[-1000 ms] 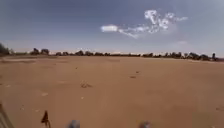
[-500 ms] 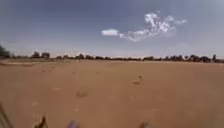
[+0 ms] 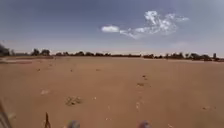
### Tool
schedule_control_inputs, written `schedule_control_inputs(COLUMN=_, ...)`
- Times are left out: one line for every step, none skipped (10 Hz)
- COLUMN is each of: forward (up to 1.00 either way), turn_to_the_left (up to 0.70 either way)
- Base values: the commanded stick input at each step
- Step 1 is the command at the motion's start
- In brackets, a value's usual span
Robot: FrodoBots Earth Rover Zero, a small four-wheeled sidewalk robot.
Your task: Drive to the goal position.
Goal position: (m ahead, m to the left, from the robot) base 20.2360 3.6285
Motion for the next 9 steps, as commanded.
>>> schedule_control_inputs(forward=0.70, turn_to_the_left=0.00)
schedule_control_inputs(forward=0.70, turn_to_the_left=0.00)
schedule_control_inputs(forward=0.70, turn_to_the_left=0.00)
schedule_control_inputs(forward=0.70, turn_to_the_left=0.00)
schedule_control_inputs(forward=0.70, turn_to_the_left=0.00)
schedule_control_inputs(forward=0.70, turn_to_the_left=0.00)
schedule_control_inputs(forward=0.70, turn_to_the_left=0.00)
schedule_control_inputs(forward=0.70, turn_to_the_left=0.00)
schedule_control_inputs(forward=0.70, turn_to_the_left=0.00)
